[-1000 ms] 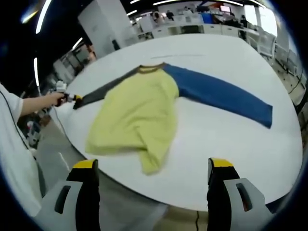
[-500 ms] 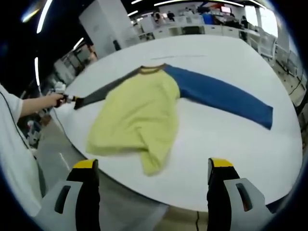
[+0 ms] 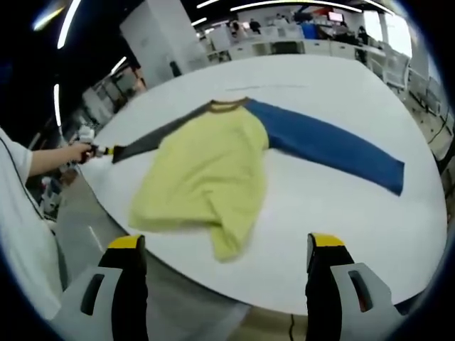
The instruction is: Fold the garment on the visible template until the final outline fits inside the template.
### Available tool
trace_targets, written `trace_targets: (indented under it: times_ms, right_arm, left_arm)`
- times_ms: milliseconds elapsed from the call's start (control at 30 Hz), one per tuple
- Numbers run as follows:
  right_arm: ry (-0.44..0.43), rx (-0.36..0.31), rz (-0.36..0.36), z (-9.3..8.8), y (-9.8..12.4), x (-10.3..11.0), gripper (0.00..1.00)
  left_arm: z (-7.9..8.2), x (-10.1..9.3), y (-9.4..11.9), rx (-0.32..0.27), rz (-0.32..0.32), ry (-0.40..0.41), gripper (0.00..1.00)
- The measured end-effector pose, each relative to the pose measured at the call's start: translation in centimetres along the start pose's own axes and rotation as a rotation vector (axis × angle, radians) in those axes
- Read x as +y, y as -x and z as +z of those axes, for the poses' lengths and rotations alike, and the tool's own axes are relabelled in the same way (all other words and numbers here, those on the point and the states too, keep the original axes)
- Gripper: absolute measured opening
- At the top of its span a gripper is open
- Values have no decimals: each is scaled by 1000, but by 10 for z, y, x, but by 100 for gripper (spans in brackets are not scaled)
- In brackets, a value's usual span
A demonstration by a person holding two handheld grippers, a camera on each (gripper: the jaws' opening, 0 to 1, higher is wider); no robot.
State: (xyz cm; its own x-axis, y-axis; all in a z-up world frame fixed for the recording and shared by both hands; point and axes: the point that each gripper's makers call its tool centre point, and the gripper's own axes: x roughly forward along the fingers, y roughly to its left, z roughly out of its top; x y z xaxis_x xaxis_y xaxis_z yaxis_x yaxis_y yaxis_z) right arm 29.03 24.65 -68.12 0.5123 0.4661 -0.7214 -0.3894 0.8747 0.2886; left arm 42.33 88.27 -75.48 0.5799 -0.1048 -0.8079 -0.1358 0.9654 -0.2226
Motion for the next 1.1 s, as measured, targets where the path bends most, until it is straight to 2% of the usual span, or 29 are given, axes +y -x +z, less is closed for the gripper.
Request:
trace_targets:
  times_ms: [533,933,1100]
  right_arm:
    - [17,-38,8,6,8,2,93]
    - [30,-69,19,8,14,8,93]
    - [33,-78,19,7,17,9,93]
  left_arm:
    - [-8,-14,23,-7,-22,-40,12]
    - [-16,-30,39,-11,-64,-80,24]
    - [-20,-46,47,-14,-112,-126,33]
